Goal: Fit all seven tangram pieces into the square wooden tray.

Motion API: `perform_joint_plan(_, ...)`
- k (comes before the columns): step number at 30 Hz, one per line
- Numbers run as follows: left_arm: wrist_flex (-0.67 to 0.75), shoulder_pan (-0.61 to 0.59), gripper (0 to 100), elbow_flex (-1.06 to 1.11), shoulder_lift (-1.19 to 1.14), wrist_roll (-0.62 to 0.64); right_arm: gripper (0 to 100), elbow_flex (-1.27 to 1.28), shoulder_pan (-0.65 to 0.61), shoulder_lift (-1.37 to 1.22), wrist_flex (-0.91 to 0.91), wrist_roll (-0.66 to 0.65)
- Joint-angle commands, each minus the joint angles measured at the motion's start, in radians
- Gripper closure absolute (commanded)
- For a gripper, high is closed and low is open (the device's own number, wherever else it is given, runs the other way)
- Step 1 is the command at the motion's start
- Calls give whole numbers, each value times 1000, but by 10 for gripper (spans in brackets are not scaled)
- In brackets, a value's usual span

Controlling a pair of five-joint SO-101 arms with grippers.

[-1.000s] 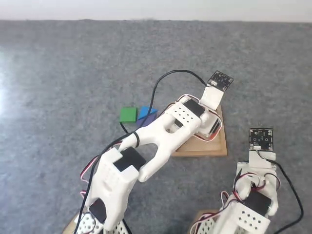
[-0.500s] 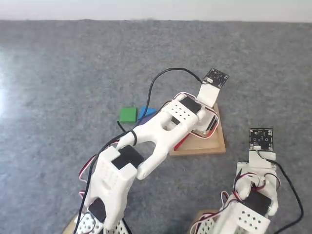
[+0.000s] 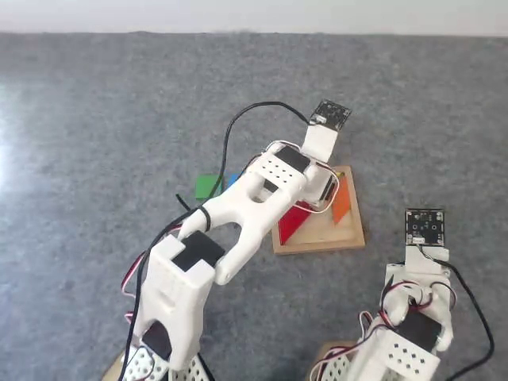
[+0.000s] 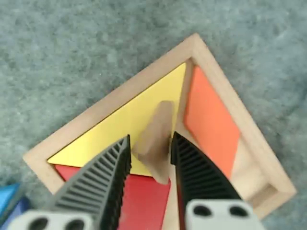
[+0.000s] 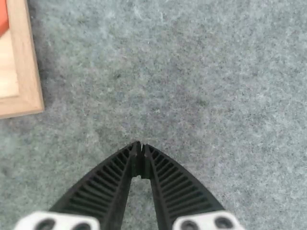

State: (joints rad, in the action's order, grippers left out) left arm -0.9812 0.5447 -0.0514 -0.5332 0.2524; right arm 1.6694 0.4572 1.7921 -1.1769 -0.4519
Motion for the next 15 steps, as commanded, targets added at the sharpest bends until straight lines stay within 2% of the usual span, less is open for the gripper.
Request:
perform_joint_plan(1, 2, -8, 870, -8, 74, -9, 992, 15, 5, 18, -2, -11)
perform_joint_plan(15, -68, -15, 869, -5, 137, -3, 992, 15, 5, 18, -2, -11)
